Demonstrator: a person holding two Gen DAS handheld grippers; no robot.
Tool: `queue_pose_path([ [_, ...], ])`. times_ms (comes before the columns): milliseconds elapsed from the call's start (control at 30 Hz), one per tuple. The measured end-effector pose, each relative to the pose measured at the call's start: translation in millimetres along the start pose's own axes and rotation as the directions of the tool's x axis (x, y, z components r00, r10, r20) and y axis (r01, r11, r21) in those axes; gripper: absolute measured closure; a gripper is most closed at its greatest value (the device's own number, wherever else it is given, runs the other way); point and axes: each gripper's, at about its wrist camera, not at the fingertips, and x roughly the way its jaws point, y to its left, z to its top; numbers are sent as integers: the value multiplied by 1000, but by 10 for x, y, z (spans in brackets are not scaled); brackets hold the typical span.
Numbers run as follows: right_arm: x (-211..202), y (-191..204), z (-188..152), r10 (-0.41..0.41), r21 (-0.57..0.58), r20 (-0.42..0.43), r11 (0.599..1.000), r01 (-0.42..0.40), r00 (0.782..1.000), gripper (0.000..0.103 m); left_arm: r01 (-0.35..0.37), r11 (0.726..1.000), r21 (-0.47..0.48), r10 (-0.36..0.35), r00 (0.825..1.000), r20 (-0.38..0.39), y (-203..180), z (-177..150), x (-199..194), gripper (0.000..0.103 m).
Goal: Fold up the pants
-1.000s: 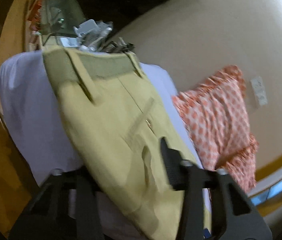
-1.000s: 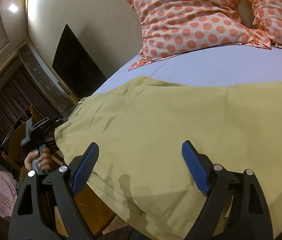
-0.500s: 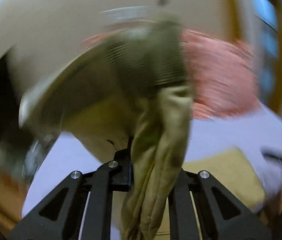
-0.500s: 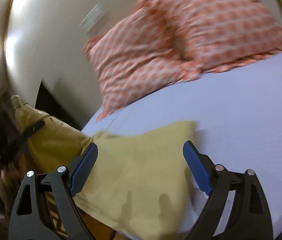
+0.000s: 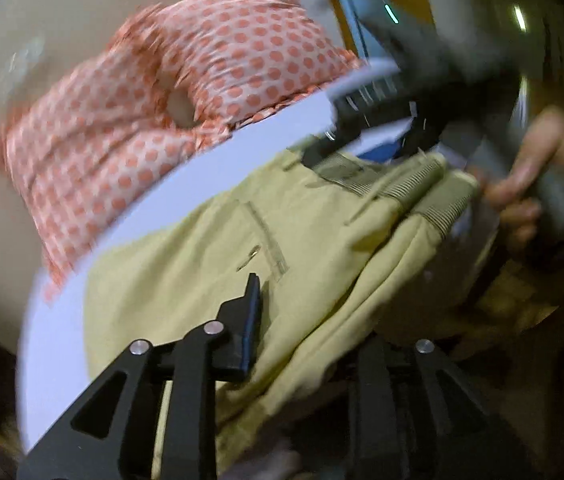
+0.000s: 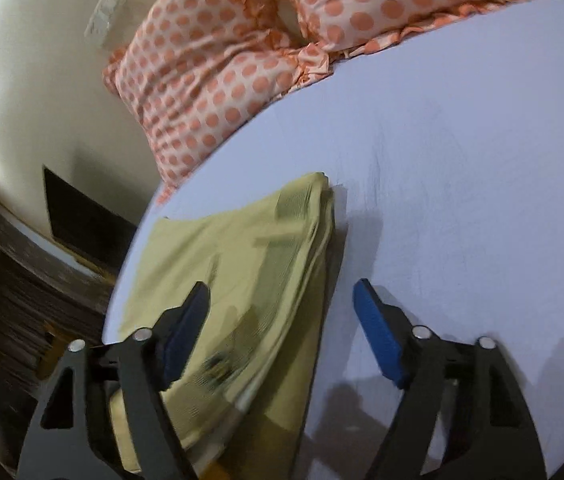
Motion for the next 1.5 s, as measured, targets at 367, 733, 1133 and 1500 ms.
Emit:
queue_pose_path([
  [367, 118, 139, -7, -14, -91, -23, 996, 12, 1000, 38, 146, 956, -254, -143, 989, 32, 693, -424, -346, 35],
  [733, -66, 180, 154, -83, -178, 131, 978, 106, 988, 40, 177, 927, -331, -127, 978, 166, 798, -701, -841, 24],
  [1133, 384, 427, 82, -159, -461, -71, 881, 109, 985, 40, 71, 867, -493, -31, 995, 90, 1151, -842, -589, 22],
  [1500, 161, 667, -118, -224, -609, -44, 779, 152, 974, 89, 21, 834, -551, 2, 999, 41, 1412, -811, -347, 22],
])
